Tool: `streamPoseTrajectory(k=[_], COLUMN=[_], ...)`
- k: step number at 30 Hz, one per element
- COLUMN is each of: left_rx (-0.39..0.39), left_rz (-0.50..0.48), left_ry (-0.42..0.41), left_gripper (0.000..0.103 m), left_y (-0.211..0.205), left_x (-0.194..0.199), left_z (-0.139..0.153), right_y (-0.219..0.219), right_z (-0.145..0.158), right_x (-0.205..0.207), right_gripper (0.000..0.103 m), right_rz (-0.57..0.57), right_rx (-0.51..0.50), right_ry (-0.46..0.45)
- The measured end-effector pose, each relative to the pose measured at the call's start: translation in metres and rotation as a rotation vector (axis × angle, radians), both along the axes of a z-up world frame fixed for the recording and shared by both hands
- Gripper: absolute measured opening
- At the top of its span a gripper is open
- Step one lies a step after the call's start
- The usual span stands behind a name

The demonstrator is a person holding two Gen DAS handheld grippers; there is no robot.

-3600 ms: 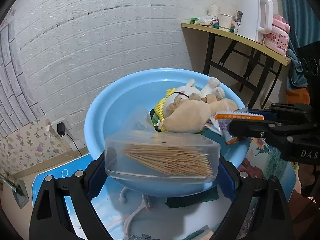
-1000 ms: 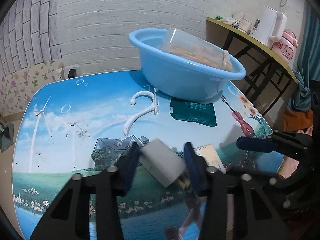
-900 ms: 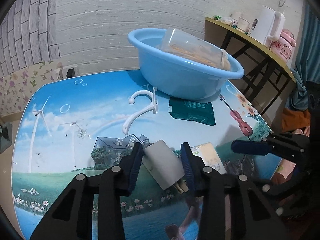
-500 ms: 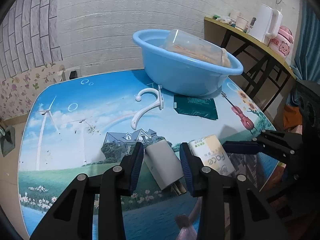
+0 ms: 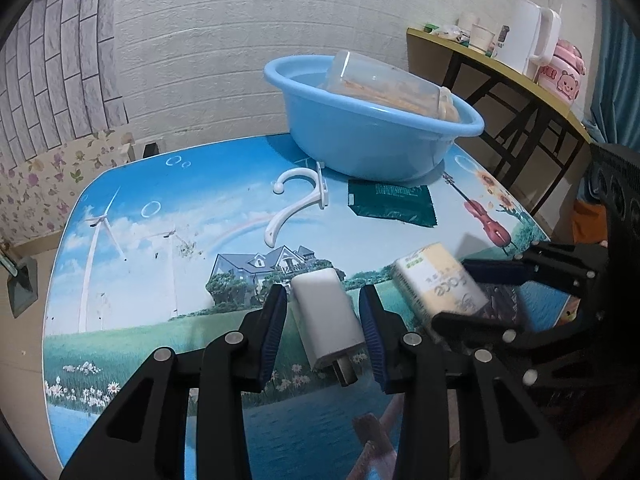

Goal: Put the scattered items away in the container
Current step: 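Move both grippers back toward the Face tissue pack on the table, then grasp the white charger with the left gripper while the right grasps the Face tissue pack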

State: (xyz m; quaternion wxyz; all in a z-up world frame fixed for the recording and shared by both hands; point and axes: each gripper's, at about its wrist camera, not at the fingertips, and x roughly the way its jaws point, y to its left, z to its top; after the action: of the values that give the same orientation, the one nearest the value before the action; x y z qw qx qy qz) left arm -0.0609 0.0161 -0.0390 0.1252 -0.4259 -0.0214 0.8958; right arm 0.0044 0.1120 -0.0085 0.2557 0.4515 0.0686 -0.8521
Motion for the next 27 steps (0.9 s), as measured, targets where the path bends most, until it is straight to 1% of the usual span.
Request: streamPoseTrajectory(k=[6,14,18,23,27], left_rx=[-0.01,-0.057,-0.062,-0.063,-0.071], left_rz=[0.011,0.027,0.029,0.028,0.032], left_ry=[0.003,0.0,-0.006,0.001,-0.003], left_gripper=[0.037,0.037,0.037,0.037,0.037], left_y=[0.001,0.005,0.006,0.006,0.005], left_x=[0.001,0.002,0.002,0.002,0.002], left_z=[-0.001,-0.009,-0.012,-0.015,-0.018], right_y=[0.017,0.033,0.039,0.041,0.039], right_z=[-0.003,-0.003,-0.004,-0.005,-0.009], right_x=[-0.004,-0.004,-0.006,-0.008,-0.009], right_gripper=[0.051,0.051,0.051,0.057,0.058], right_rz=[-0.043,-0.075,-0.087,-0.103,-0.11], right_rx=[0.029,0.043,0.042,0.036,0.045], right_ry=[0.014,0.03,0.031,0.024,0.022])
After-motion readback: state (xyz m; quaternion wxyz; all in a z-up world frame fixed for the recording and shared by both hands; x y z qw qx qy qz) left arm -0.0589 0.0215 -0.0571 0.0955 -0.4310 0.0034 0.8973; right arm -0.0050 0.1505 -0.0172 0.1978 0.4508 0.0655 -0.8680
